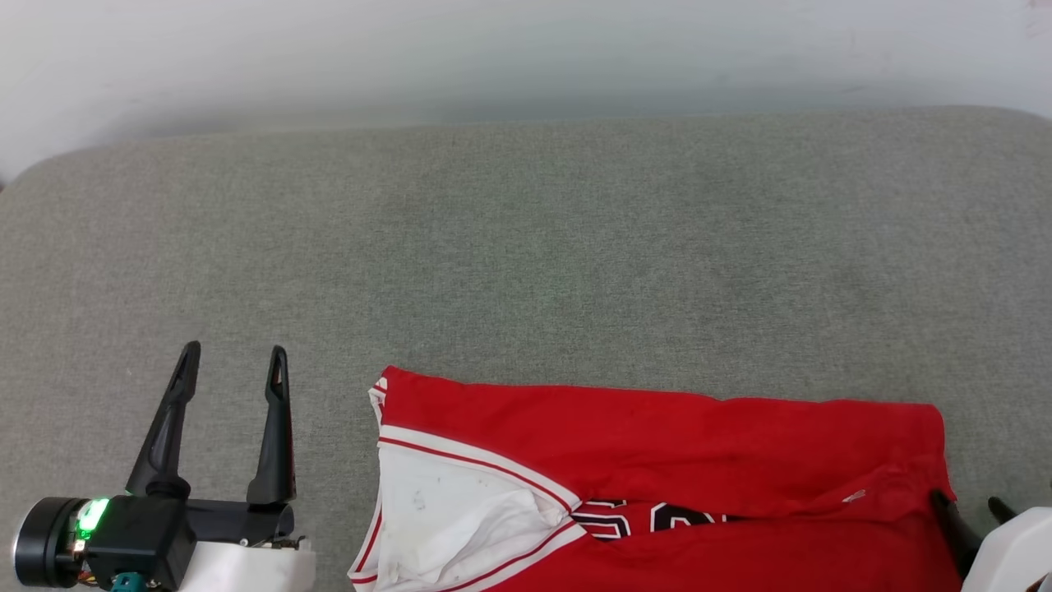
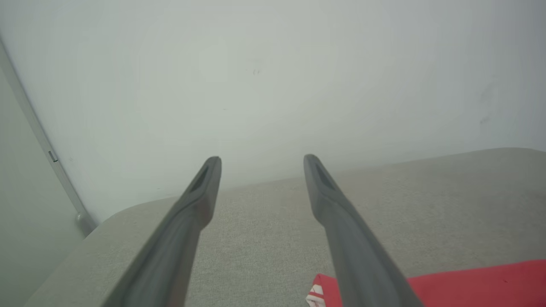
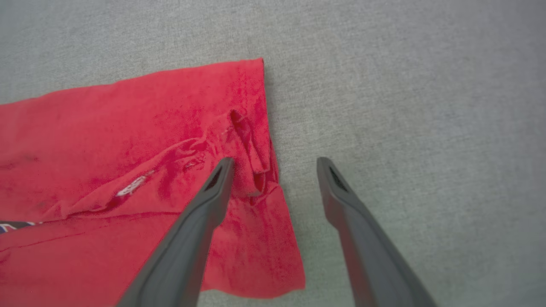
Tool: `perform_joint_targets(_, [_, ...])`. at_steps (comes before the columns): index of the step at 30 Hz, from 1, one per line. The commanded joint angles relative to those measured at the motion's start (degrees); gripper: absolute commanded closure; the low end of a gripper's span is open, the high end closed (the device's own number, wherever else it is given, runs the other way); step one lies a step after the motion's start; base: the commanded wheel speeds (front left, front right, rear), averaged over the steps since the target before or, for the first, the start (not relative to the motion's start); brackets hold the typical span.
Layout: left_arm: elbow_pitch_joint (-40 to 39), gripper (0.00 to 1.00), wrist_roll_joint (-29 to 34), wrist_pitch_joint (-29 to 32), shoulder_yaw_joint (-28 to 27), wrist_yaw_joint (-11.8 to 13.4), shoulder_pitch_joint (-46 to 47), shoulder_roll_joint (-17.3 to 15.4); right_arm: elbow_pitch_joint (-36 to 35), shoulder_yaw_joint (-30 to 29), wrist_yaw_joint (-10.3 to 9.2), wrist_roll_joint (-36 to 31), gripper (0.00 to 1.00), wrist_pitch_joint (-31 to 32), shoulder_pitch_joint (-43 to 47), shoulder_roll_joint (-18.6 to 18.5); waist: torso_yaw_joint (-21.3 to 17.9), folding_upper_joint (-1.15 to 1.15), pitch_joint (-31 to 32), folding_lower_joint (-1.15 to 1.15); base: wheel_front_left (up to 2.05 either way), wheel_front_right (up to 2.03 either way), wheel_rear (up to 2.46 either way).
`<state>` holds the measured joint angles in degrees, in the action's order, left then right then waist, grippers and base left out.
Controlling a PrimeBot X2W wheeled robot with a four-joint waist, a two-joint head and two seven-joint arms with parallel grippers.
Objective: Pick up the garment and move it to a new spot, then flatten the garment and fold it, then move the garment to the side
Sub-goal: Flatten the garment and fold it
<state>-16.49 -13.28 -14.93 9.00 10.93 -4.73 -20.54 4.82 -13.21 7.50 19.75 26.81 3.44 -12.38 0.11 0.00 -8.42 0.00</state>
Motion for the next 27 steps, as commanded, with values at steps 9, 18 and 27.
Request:
perform_joint_targets(9, [1.0,0.00,4.5,-0.3,-5.5,-7.8,0.9,6.5,6.3,0.8,-0.02,1.8,0.00,1.0,-1.3,2.5,1.6,0.00,-2.2,0.00,0.00,0.00,0.00])
perform_joint_targets(18, [2.3,0.00,6.8,-0.3,-8.7,-12.1,1.4,10.0,11.6,6.1,0.33,2.8,0.00,1.4,-0.9,4.5,2.4,0.00,-2.8,0.00,0.00,0.00,0.00])
perform_joint_targets(27, [3.1,0.00,8.7,-0.3,-11.3,-14.9,0.8,12.1,12.3,7.6,-0.02,3.0,1.00,-2.9,-2.2,2.0,2.0,0.00,-1.4,0.00,0.00,0.00,0.00])
